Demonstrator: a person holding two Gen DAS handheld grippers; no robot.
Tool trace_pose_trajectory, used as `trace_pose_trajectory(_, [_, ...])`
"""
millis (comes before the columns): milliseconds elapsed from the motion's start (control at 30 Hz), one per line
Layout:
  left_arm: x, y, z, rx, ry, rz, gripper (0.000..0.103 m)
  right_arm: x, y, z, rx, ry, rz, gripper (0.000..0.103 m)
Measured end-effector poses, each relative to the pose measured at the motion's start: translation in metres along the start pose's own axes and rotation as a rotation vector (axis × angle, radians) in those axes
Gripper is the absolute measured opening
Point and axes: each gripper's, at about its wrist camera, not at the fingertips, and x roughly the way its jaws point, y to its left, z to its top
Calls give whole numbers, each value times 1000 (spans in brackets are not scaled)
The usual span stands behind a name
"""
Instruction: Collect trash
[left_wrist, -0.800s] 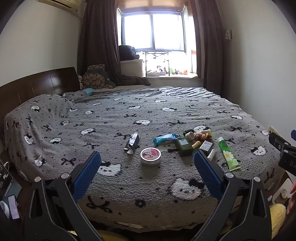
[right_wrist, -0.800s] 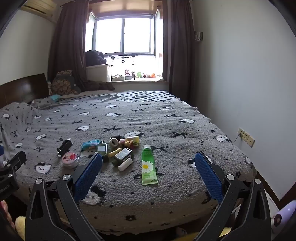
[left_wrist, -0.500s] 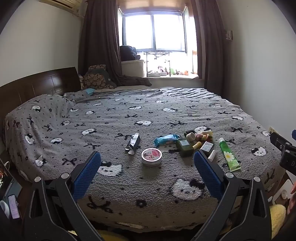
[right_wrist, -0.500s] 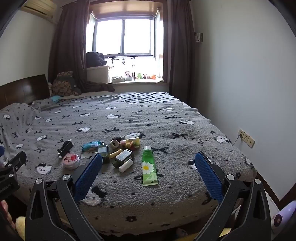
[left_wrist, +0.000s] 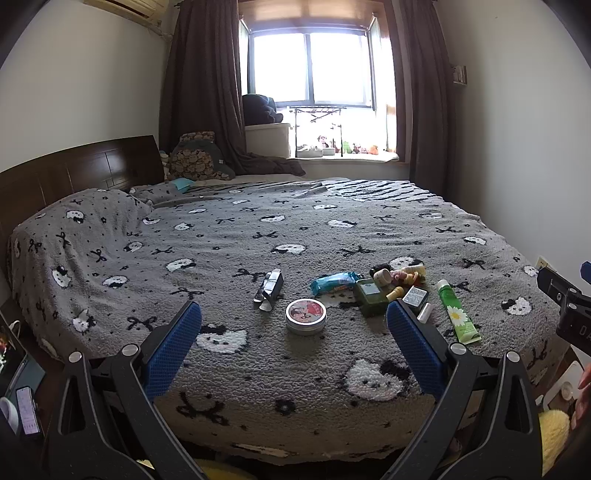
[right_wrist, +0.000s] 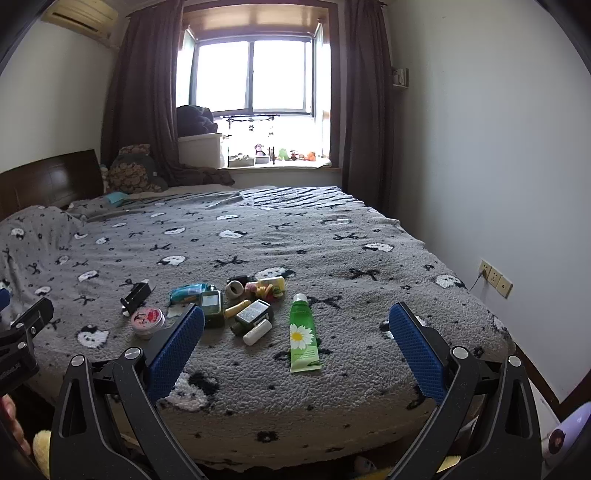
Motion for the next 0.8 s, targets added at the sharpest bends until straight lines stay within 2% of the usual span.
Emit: trace_pose_trajectory(800, [-3, 3, 3, -2, -9, 5, 95, -2, 1, 1, 4, -9, 6, 100])
